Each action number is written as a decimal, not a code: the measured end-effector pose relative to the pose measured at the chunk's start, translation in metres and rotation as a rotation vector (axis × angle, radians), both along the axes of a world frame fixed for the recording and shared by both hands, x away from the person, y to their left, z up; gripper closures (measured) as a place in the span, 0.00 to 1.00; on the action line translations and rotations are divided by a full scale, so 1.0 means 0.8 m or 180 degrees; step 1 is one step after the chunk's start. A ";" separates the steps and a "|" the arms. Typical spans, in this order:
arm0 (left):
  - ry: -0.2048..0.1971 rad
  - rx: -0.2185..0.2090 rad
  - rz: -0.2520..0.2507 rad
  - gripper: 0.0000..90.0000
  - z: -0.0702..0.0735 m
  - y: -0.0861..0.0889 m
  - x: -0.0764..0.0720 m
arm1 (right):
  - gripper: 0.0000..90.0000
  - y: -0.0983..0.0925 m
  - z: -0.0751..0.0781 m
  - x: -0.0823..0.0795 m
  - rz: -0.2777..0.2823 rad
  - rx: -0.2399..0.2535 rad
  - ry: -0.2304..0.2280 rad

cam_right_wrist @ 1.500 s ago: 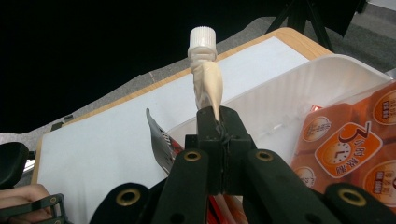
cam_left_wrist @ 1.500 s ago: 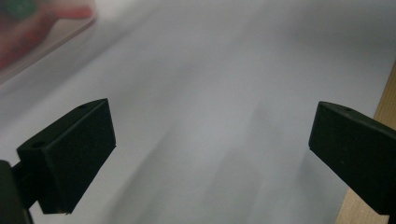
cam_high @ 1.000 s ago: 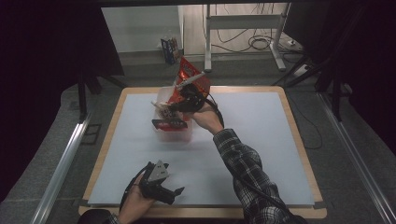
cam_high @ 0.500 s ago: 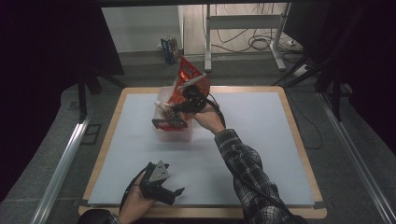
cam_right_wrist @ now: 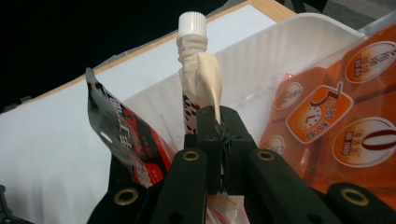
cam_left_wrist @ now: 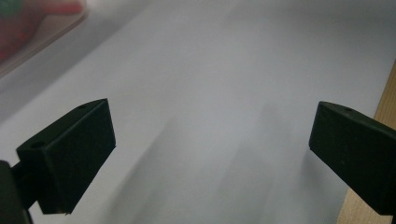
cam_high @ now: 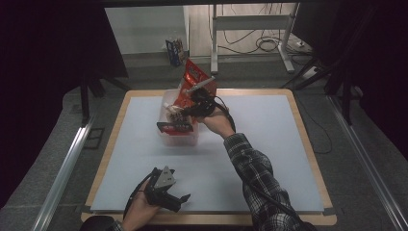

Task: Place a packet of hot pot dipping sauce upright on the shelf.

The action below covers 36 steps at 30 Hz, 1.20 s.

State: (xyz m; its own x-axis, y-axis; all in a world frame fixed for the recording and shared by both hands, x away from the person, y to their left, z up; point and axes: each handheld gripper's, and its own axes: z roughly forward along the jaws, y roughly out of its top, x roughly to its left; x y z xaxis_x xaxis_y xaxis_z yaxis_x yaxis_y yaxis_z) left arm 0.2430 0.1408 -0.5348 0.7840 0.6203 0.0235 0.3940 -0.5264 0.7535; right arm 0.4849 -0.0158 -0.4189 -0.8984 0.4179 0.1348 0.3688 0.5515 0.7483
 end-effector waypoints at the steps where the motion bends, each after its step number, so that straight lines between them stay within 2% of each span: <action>1: -0.0003 0.0005 0.0003 0.00 0.000 0.000 0.000 | 0.97 -0.001 0.000 0.000 -0.0005 -0.0015 -0.0018; 6: 0.0004 0.0037 -0.0009 0.00 -0.001 -0.002 0.000 | 0.97 -0.008 -0.001 -0.002 -0.0058 -0.0192 -0.0159; 14: -0.0010 0.0098 -0.0034 0.00 -0.003 -0.005 -0.001 | 0.96 -0.009 -0.001 -0.005 -0.0063 -0.0287 -0.0225; 17: -0.0008 0.0106 -0.0041 0.00 -0.003 -0.005 -0.001 | 0.92 -0.007 0.000 -0.007 -0.0051 -0.0326 -0.0277; 21: -0.0014 0.0110 -0.0045 0.00 -0.003 -0.005 -0.001 | 0.79 -0.004 0.000 -0.008 -0.0129 -0.0364 -0.0343; 25: -0.0012 0.0112 -0.0047 0.00 -0.003 -0.005 -0.001 | 0.62 -0.003 -0.001 -0.007 -0.0206 -0.0381 -0.0358; 33: -0.0004 0.0075 -0.0020 0.00 -0.003 -0.003 0.000 | 0.33 0.005 -0.002 -0.007 -0.0170 -0.0400 -0.0388; 36: 0.0006 0.0005 -0.0016 0.00 -0.002 -0.002 0.000 | 0.24 0.008 -0.001 -0.007 -0.0115 -0.0406 -0.0348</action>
